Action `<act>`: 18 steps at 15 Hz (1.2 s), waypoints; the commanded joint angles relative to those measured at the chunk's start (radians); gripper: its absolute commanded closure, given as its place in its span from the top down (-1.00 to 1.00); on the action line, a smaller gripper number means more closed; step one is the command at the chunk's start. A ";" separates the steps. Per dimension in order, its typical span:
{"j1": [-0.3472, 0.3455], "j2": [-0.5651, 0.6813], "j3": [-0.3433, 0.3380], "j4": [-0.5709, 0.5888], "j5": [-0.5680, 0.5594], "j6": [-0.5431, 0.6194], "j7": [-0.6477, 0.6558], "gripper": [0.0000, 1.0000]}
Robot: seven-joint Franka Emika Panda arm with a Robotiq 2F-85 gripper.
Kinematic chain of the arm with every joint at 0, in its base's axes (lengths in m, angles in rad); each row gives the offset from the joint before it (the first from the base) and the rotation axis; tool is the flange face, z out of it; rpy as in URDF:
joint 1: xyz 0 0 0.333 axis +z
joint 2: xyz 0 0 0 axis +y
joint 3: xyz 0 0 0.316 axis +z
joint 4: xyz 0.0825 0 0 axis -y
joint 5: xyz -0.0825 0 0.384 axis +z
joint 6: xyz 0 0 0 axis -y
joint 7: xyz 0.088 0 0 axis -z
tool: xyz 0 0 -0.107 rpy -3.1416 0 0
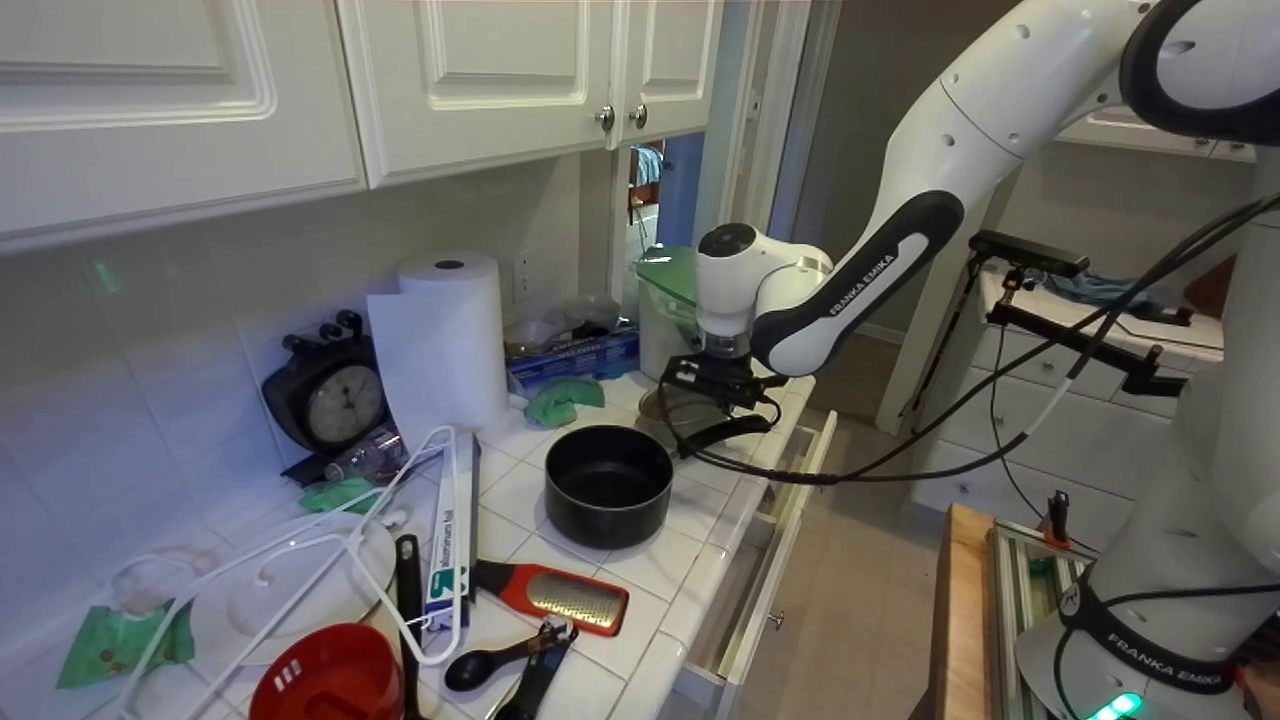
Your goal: Remove the silver pot from the inside of the black pot
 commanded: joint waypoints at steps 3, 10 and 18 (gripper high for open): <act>0.015 0.032 -0.012 0.005 0.054 0.005 -0.043 -0.89; 0.026 0.047 -0.016 0.010 0.067 -0.003 -0.050 -0.86; 0.045 0.072 -0.025 0.013 0.068 -0.008 -0.054 0.34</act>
